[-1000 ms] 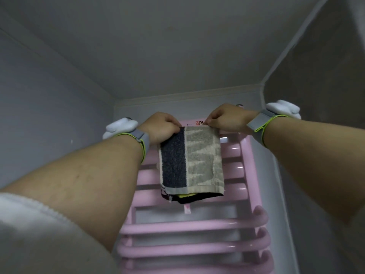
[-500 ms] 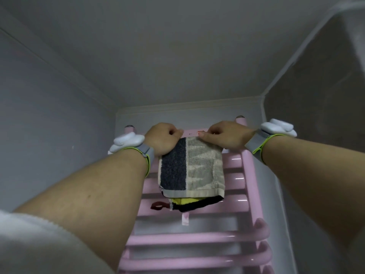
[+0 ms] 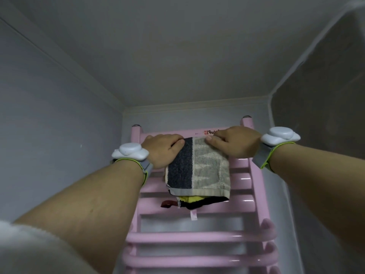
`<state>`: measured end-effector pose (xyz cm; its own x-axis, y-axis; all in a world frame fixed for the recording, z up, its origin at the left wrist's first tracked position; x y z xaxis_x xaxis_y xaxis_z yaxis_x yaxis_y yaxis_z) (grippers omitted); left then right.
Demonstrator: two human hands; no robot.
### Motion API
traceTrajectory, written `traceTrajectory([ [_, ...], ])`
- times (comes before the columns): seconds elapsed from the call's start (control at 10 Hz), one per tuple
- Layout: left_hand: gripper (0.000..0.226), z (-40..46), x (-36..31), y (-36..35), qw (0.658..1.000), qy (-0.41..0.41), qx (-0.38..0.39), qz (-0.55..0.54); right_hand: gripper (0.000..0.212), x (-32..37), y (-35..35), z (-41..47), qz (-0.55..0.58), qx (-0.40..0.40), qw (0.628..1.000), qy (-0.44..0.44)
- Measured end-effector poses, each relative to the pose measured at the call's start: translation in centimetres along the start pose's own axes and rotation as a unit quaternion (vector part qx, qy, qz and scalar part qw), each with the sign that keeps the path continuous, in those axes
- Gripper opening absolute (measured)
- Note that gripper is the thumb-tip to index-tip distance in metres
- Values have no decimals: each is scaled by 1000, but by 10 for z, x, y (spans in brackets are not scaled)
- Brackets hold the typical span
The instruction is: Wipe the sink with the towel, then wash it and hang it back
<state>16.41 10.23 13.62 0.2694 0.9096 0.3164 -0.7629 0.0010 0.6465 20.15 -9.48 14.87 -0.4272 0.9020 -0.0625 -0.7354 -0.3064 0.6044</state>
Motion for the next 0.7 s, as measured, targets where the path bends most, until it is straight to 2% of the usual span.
traceTrajectory([
  [0.1,59,0,0,-1,1000,5,11,2,70,0,1,0,15,31,999,-33],
  [0.2,51,0,1,-2,999,30,25,2,69,2,1,1,12,62,997,-47],
  [0.4,55,-3,-15,8,993,81,85,0,65,8,5,2,-69,43,995,-62],
  [0.5,63,-13,-11,6,992,91,72,44,66,7,5,-4,-102,32,989,-102],
  [0.7,67,-40,-10,16,991,89,52,87,71,14,17,-33,-60,28,991,-113],
])
Point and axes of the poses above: each hand's wrist, its own z-axis towards the middle knuckle, its own y-axis out of the back of the hand, x = y × z, the point moved 6 cm from there along z, towards the middle knuckle, and after that the axes turned 15 degrees about -y, right-handed, at the moved point
